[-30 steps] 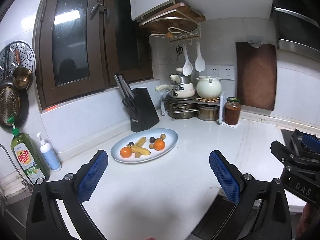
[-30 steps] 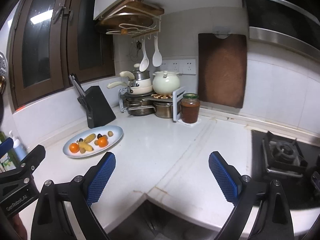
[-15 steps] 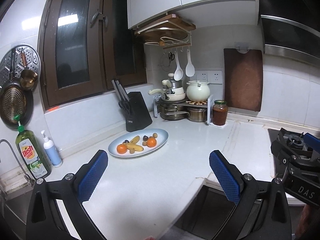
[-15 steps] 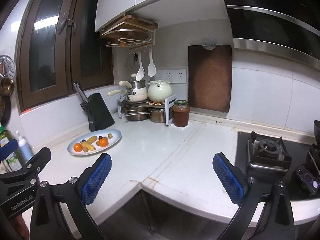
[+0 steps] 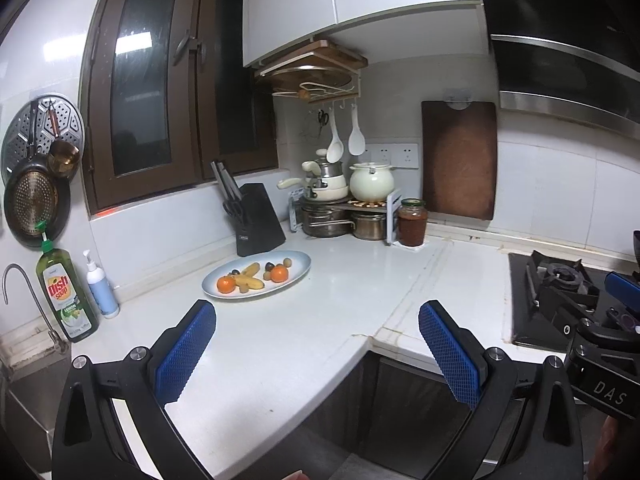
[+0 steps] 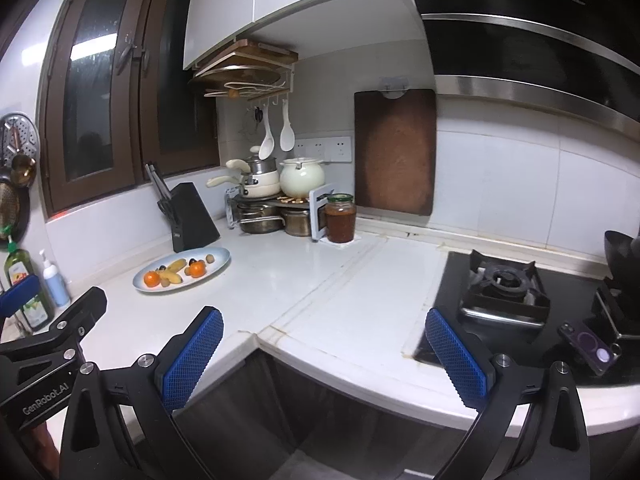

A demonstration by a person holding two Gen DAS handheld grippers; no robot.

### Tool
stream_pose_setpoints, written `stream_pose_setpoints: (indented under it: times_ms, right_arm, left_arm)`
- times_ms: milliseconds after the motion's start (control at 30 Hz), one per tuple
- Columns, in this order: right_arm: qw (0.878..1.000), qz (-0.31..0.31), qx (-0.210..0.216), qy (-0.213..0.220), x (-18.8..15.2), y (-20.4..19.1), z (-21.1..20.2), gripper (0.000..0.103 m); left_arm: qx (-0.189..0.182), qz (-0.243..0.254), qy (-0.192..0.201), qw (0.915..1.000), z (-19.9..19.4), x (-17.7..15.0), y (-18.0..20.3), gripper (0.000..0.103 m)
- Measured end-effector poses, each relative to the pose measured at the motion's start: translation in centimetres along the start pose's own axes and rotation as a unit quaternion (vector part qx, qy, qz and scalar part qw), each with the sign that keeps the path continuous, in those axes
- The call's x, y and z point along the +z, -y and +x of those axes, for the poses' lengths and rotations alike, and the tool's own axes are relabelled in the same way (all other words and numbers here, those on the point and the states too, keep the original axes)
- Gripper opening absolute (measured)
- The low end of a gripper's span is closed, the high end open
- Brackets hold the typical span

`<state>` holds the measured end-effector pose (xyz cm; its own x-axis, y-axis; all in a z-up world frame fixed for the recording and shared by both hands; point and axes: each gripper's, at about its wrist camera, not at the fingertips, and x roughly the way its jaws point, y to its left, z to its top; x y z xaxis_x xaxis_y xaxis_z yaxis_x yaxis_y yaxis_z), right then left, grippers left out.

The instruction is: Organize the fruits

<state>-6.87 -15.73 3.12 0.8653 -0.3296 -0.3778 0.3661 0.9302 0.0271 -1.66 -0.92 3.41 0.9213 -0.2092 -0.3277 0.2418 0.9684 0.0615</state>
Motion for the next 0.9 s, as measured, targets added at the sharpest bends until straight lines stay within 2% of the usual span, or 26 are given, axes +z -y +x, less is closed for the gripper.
stream_pose_setpoints:
  times_ms: [233,900]
  right_arm:
    - [1.0,0.004,0.0,0.007,-0.5,1.5,-2.2,0.103]
    - [1.0,0.003,0.017,0.014,-0.6,2.5,-3.2,0.103]
  left_arm:
    - [0.0,-0.003,0.001,1.0,-1.8,-0.4,1.2,0.103]
    - [0.01,-0.007,-0.003,0.9999,-3.4,-0.7,2.8,0.103]
